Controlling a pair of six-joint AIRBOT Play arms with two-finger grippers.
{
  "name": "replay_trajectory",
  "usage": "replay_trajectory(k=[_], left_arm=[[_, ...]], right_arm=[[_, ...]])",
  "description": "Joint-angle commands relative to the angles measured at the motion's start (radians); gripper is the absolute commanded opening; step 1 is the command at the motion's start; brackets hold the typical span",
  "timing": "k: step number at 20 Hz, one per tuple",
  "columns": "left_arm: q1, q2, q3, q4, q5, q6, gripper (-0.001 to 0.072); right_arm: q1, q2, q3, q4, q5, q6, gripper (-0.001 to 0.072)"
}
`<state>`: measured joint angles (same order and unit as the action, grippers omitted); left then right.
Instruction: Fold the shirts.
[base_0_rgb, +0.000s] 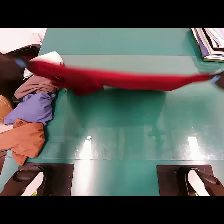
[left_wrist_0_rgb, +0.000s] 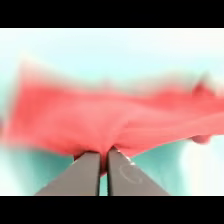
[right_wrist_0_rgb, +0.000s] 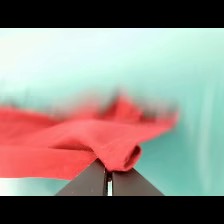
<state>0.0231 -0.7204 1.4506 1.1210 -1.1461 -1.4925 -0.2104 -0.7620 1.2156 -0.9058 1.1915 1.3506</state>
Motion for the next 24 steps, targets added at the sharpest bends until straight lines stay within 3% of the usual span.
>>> replay_trajectory(k=[1, 6, 10, 14, 18, 22, 24], left_arm=[[0.000, 0.026, 0.378, 0.002, -0.015, -0.002, 0.0026], [0.000, 0.026, 0.655, -0.004, 0.024, -0.048, 0.0026], [0.000, -0.012, 0.579, -0.007, -0.030, -0.057, 0.0026], [0.000, -0.150, 0.379, -0.023, -0.159, -0.053, 0.0026], [0.000, -0.350, 0.138, -0.026, -0.169, -0.019, 0.0027], [-0.010, -0.613, 0.021, -0.030, -0.091, 0.017, 0.0027], [-0.011, -0.727, 0.023, -0.057, 0.040, 0.064, 0.0027]], right_arm=[[0.007, 0.068, 0.349, -0.076, 0.040, 0.007, 0.0014], [0.008, 0.047, 0.691, -0.333, 0.216, 0.091, 0.0012], [0.008, -0.083, 0.860, -0.375, 0.379, 0.109, 0.0013], [0.010, -0.225, 0.744, -0.361, 0.414, 0.118, 0.0012], [0.089, -0.421, 0.544, -0.402, 0.431, 0.114, 0.0013], [0.167, -0.669, 0.423, -0.433, 0.401, 0.114, 0.0013], [0.179, -0.801, 0.444, -0.430, 0.357, 0.114, 0.0013]])
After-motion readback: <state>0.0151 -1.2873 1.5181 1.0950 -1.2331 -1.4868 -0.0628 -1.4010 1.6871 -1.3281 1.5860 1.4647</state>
